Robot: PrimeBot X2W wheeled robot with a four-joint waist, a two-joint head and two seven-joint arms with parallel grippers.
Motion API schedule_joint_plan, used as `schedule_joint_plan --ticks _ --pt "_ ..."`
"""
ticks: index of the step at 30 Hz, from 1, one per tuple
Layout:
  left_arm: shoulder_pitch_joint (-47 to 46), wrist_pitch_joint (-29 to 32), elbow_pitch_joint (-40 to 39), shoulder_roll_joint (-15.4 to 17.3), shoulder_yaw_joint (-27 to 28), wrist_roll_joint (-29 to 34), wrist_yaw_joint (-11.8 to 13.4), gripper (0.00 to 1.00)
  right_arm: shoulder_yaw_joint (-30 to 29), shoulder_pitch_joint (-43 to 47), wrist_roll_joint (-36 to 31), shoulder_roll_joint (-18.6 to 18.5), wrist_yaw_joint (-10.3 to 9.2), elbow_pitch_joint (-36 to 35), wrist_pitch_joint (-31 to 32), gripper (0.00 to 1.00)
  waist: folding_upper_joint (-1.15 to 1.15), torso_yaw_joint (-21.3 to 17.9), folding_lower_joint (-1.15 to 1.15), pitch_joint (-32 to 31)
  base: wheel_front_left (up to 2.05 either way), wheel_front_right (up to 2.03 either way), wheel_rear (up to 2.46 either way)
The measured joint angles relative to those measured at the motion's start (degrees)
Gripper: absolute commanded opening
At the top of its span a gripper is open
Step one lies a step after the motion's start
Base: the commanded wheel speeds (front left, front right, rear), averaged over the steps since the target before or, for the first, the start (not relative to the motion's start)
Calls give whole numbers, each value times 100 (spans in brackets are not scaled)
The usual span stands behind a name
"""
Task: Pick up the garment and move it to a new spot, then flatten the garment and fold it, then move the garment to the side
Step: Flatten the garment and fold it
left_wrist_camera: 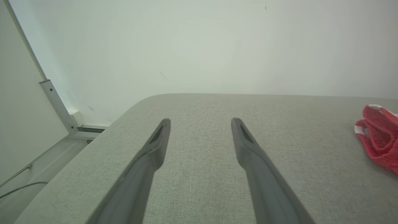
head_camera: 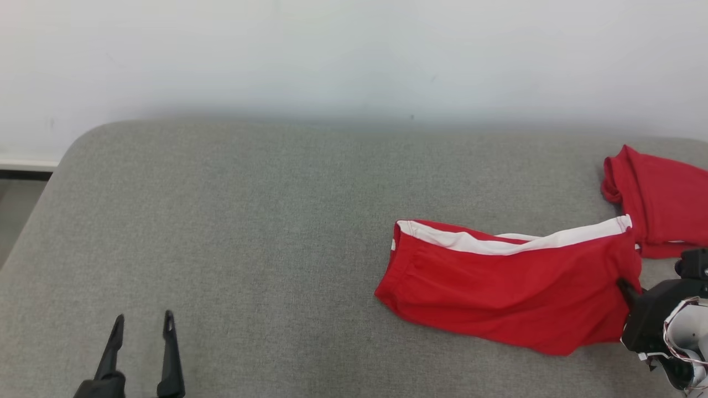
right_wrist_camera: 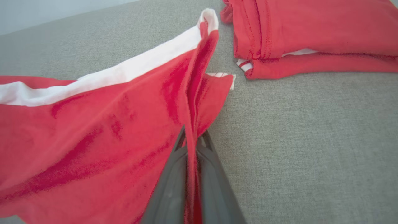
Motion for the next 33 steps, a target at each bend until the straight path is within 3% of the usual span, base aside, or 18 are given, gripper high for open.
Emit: schedule_joint_plan --ticks 8,14,18,23,33 --pt "314 0 -133 -3 204 -101 136 100 249 18 11 60 0 -903 -62 0 0 -187 0 -206 0 0 0" --pt "344 0 -186 -14 203 -123 144 100 633 13 23 422 0 -1925 180 0 0 -226 0 -197 0 0 0" --pt "277 0 -189 -31 126 -160 135 100 814 -84 26 825 0 -2246 350 0 0 -189 0 -129 0 0 0" --pt "50 0 -142 -62 -81 -165 91 100 1017 -369 -121 1260 0 -2023 481 0 0 -35 0 -49 0 0 0" --pt "-314 0 65 -108 -402 -271 16 100 1116 -953 -298 1861 0 -609 341 0 0 419 0 185 0 0 0"
